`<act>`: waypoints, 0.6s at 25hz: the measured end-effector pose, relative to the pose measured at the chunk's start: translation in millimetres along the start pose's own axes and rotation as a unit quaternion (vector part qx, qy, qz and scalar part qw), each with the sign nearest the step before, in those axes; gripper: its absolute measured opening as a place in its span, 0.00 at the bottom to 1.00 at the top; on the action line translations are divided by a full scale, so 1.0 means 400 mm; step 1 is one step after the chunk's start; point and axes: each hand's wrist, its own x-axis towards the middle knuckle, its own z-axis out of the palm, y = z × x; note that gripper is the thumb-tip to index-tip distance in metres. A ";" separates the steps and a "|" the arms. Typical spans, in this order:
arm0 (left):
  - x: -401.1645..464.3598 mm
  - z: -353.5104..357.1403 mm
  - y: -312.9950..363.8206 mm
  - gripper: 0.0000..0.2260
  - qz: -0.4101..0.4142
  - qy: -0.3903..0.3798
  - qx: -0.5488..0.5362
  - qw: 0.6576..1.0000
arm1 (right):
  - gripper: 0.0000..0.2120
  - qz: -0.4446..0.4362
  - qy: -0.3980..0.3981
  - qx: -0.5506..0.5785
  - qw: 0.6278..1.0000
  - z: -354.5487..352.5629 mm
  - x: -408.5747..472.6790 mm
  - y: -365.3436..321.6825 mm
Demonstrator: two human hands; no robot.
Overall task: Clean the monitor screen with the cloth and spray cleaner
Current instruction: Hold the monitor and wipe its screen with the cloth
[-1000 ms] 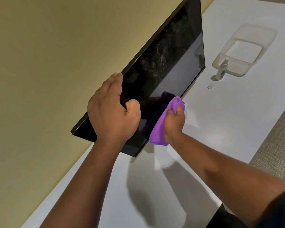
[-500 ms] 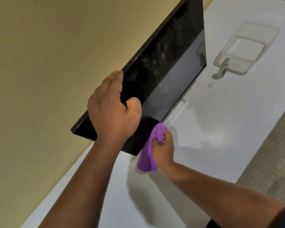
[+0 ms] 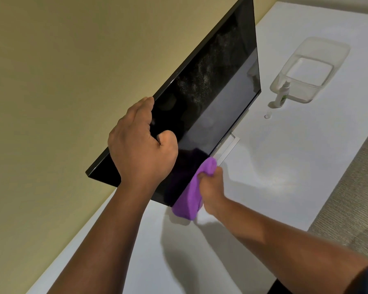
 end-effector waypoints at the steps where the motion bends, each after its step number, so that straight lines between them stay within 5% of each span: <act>1: 0.001 -0.001 0.000 0.31 -0.001 -0.001 0.001 1.000 | 0.13 -0.007 0.029 0.029 0.999 -0.014 0.028 -0.038; 4: 0.008 -0.003 0.005 0.32 0.000 -0.012 0.008 1.000 | 0.19 -0.057 0.081 0.076 0.992 -0.046 0.117 -0.149; 9: 0.034 -0.009 0.015 0.33 0.043 -0.059 0.052 0.996 | 0.24 -0.135 0.032 -0.023 0.990 0.003 0.086 -0.093; 15: 0.082 0.000 0.020 0.23 0.091 -0.091 0.058 0.990 | 0.16 -0.080 0.058 0.025 0.995 -0.047 0.152 -0.093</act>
